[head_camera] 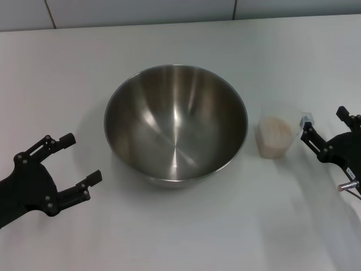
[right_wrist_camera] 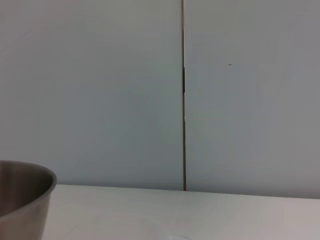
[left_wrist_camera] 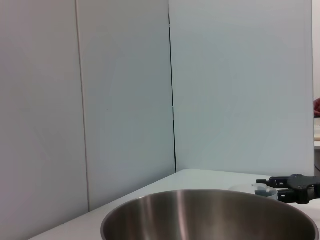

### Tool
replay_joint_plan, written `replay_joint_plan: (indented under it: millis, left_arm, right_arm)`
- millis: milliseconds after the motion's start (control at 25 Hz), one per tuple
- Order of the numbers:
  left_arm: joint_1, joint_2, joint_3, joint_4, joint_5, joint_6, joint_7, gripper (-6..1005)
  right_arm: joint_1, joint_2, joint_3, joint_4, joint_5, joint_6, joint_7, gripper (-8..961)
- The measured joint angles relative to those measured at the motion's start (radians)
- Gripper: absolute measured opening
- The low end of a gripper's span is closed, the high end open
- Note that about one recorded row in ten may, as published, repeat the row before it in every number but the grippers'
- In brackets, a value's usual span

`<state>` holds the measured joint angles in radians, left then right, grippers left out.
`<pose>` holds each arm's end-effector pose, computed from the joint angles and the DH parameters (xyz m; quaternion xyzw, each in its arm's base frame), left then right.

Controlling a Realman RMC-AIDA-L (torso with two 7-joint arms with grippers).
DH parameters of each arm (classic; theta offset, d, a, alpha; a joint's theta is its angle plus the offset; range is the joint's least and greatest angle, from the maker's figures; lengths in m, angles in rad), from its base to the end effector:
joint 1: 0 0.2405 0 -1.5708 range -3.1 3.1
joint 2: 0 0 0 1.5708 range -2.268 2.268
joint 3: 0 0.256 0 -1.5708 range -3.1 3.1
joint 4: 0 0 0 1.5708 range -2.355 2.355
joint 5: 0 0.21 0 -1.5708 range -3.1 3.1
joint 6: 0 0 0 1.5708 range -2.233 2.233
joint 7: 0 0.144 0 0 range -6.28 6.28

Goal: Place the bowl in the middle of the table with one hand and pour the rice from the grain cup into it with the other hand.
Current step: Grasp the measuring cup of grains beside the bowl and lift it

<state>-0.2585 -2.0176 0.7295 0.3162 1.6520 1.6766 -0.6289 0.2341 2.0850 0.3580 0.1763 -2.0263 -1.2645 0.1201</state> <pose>-0.3278 0.2309 -0.0042 -0.9001 -0.0905 -0.3303 0.2692 0.3580 0.2415 -0.0500 -0.7411 0.2549 0.2613 0.5635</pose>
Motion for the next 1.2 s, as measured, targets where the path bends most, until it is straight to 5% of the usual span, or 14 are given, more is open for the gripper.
replay_joint_plan:
  millis: [520, 920, 1200]
  left_arm:
    - [-0.002, -0.001, -0.010, -0.002, 0.000, 0.000, 0.000, 870]
    - [-0.002, -0.001, -0.010, -0.002, 0.000, 0.000, 0.000, 870]
    - [-0.006, -0.002, -0.010, -0.002, 0.000, 0.000, 0.000, 870]
  right_arm:
    - [0.005, 0.001, -0.001, 0.004, 0.000, 0.000, 0.002, 804]
    - [0.021, 0.004, -0.010, 0.008, -0.005, 0.002, 0.002, 599]
    - [0.022, 0.004, -0.006, 0.008, -0.004, -0.003, 0.003, 296]
